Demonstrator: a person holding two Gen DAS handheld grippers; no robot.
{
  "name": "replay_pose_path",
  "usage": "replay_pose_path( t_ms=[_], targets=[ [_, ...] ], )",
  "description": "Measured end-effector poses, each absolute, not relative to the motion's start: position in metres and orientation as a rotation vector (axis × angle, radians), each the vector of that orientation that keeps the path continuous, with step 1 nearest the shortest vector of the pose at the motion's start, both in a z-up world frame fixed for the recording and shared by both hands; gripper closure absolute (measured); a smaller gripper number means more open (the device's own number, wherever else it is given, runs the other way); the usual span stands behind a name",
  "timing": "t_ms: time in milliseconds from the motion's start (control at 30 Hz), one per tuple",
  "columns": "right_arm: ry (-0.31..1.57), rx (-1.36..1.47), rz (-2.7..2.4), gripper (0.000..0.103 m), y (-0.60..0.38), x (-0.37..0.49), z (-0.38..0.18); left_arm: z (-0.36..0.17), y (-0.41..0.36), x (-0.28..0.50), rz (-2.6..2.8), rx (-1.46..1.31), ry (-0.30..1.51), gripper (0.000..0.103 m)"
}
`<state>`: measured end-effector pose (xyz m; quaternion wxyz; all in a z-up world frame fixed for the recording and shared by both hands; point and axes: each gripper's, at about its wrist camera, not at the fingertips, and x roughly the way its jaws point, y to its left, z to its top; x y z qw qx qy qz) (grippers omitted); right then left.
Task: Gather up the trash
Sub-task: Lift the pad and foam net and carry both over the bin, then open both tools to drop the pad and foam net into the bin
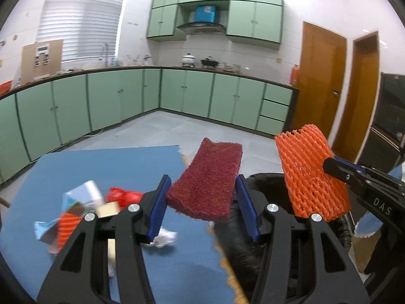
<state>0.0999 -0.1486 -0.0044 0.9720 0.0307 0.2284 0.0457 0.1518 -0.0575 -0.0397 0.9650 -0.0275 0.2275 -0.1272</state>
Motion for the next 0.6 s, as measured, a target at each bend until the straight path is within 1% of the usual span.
replay_pose_path(
  t_ms=[300, 600],
  targets=[
    [0.492, 0.087, -0.041, 0.092, -0.217, 0.088, -0.022, -0.055, -0.134, 0.167, -0.391, -0.007, 0.487, 0.052],
    [0.546, 0.113, -0.122, 0.092, -0.268, 0.084, -0.051, -0.087, -0.184, 0.186, -0.453, 0.032, 0.538, 0.052]
  ],
)
